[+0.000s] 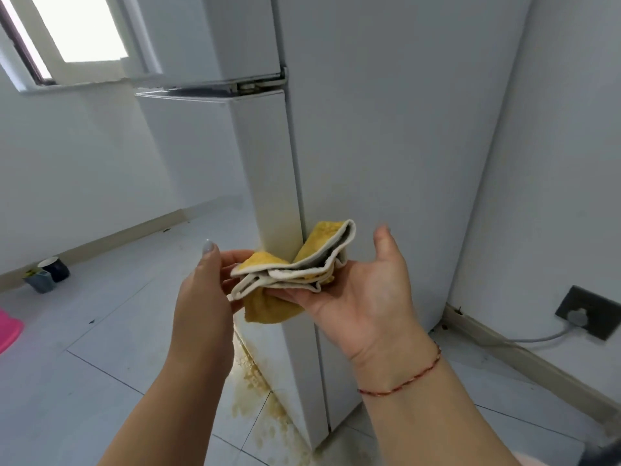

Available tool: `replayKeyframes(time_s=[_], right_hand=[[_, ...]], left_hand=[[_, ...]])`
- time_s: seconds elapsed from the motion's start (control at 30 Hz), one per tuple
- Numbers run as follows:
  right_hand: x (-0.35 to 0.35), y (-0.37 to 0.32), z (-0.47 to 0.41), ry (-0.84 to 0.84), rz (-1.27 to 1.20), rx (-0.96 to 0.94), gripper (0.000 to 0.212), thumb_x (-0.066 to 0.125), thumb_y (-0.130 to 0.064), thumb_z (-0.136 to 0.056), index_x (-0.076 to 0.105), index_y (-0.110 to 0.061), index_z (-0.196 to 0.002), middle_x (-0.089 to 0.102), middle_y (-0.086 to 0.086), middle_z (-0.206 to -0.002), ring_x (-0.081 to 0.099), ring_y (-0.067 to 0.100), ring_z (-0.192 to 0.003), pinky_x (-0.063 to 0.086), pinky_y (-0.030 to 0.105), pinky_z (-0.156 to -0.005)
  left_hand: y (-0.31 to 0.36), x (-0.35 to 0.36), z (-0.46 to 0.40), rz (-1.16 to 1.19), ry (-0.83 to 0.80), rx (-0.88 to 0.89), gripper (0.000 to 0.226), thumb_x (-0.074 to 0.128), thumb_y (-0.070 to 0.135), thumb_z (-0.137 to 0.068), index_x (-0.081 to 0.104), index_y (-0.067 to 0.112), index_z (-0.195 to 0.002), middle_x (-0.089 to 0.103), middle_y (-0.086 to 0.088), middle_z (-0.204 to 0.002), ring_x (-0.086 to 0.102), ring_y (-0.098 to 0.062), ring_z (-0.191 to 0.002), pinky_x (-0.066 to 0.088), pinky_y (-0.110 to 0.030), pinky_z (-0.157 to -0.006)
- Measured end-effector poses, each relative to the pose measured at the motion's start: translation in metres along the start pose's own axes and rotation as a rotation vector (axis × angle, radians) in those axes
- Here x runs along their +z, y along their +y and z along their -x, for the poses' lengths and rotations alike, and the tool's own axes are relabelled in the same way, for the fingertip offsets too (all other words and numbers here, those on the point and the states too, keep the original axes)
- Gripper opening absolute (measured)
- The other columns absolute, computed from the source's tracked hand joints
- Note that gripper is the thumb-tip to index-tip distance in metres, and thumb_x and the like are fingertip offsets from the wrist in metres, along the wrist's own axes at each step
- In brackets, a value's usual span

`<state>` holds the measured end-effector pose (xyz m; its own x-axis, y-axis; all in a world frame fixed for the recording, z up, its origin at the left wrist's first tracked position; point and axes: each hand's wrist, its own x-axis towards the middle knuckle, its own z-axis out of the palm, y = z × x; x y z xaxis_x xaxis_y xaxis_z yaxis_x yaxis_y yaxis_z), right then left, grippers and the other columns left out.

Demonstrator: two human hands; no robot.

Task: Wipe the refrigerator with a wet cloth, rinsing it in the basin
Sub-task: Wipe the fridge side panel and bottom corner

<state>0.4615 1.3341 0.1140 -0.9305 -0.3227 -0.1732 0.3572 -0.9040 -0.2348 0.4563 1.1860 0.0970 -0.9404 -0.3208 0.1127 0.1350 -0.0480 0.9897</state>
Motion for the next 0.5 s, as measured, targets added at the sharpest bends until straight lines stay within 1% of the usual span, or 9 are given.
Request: replayKeyframes(time_s=[0.1, 0.23, 0.3, 0.4, 0.5], right_hand=[[0.018, -0.008, 0.004, -0.053, 0.022, -0.017, 0.082, 0.045, -0.071, -0.082, 0.055, -0.001, -0.124, 0.052, 0.037, -0.124, 0.051, 0.061, -0.108, 0.041, 0.071, -0.086], [0.045, -0.02, 0.008, -0.14, 0.034, -0.034, 0.084, 0.043, -0.072, -0.083, 0.052, -0.001, -0.127, 0.05, 0.04, -0.125, 0.05, 0.062, -0.11, 0.04, 0.071, -0.089], [0.061, -0.024, 0.011, -0.203, 0.034, -0.048, 0.086, 0.042, -0.073, -0.082, 0.05, -0.001, -0.129, 0.049, 0.04, -0.126, 0.048, 0.062, -0.112, 0.037, 0.071, -0.093], [0.087, -0.031, 0.014, -0.284, 0.059, -0.091, 0.085, 0.04, -0.073, -0.083, 0.051, -0.002, -0.128, 0.05, 0.04, -0.126, 0.048, 0.061, -0.113, 0.037, 0.07, -0.094], [0.108, -0.036, 0.017, -0.377, 0.086, -0.133, 0.085, 0.038, -0.073, -0.084, 0.052, -0.001, -0.126, 0.05, 0.038, -0.127, 0.048, 0.057, -0.117, 0.036, 0.068, -0.099]], left_hand=[[0.02, 0.005, 0.001, 0.03, -0.002, 0.089, 0.051, 0.031, 0.042, -0.102, 0.074, 0.02, -0.084, 0.072, -0.007, -0.088, 0.066, -0.025, -0.093, 0.051, -0.045, -0.089], [0.051, 0.011, 0.003, 0.082, 0.015, 0.199, 0.054, 0.033, 0.038, -0.102, 0.076, 0.031, -0.071, 0.073, 0.005, -0.079, 0.066, -0.015, -0.09, 0.049, -0.036, -0.086], [0.068, 0.014, 0.003, 0.109, 0.014, 0.258, 0.054, 0.034, 0.036, -0.103, 0.076, 0.033, -0.07, 0.072, 0.008, -0.077, 0.066, -0.013, -0.091, 0.048, -0.035, -0.086], [0.091, 0.018, 0.001, 0.15, 0.02, 0.357, 0.045, 0.036, 0.035, -0.103, 0.074, 0.029, -0.079, 0.072, 0.009, -0.082, 0.066, -0.009, -0.09, 0.047, -0.032, -0.085], [0.112, 0.019, 0.001, 0.148, -0.007, 0.451, 0.039, 0.036, 0.035, -0.102, 0.071, 0.027, -0.091, 0.072, 0.004, -0.095, 0.065, -0.014, -0.1, 0.048, -0.034, -0.087]])
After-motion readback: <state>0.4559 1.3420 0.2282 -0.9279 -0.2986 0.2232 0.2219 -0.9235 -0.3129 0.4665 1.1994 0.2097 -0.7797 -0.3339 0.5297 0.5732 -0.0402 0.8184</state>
